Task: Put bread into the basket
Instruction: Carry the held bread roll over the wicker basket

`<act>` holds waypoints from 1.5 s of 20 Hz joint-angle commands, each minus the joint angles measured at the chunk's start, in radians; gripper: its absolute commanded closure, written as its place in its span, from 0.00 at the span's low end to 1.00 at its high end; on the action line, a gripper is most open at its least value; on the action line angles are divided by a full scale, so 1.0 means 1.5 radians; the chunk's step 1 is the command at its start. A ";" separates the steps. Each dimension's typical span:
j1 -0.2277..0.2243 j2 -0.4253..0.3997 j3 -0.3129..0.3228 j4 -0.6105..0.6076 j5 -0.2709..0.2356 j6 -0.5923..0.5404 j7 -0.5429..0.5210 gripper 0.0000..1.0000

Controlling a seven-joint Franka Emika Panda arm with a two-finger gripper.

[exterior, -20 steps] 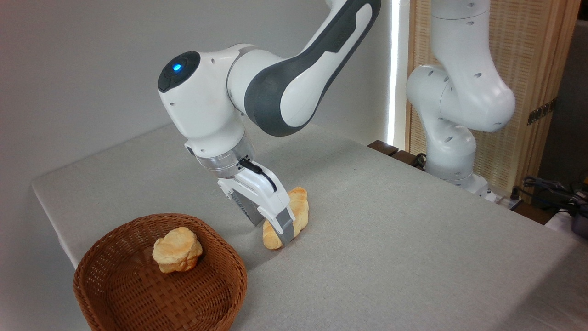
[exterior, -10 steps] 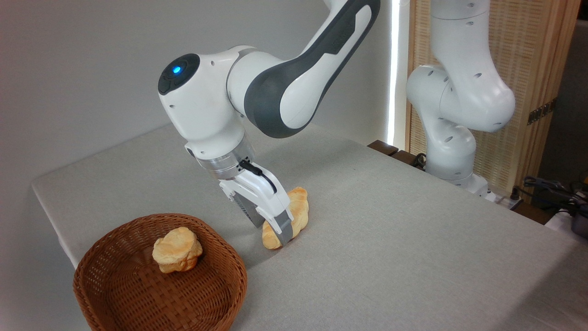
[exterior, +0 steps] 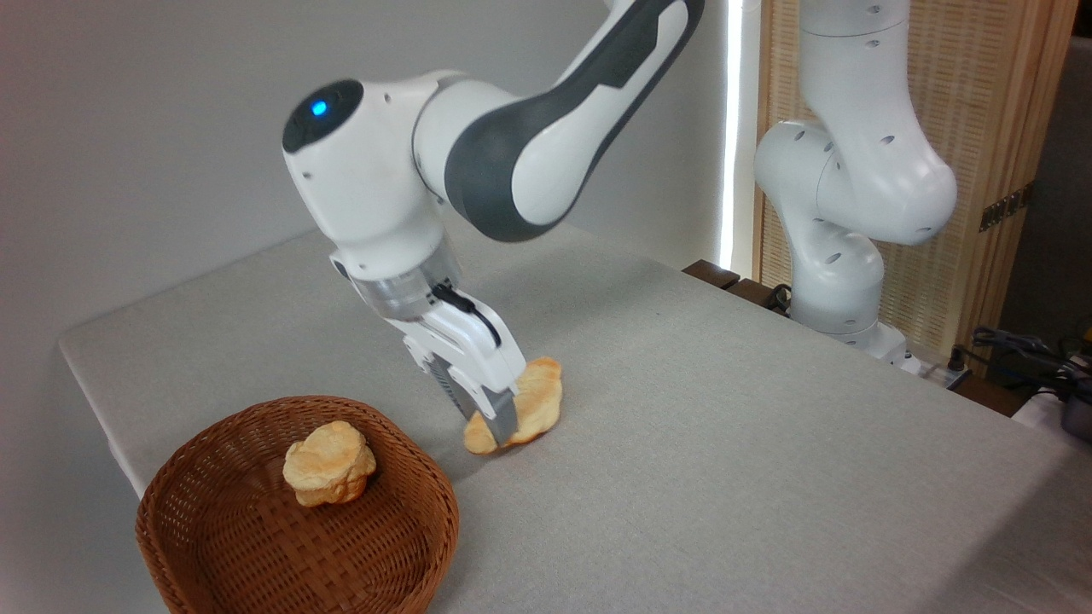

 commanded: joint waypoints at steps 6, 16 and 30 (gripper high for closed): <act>-0.003 -0.039 -0.001 0.061 -0.006 -0.007 -0.002 0.55; 0.003 -0.033 0.009 0.109 -0.070 0.160 -0.011 0.50; 0.006 0.000 0.024 0.108 -0.113 0.289 -0.140 0.00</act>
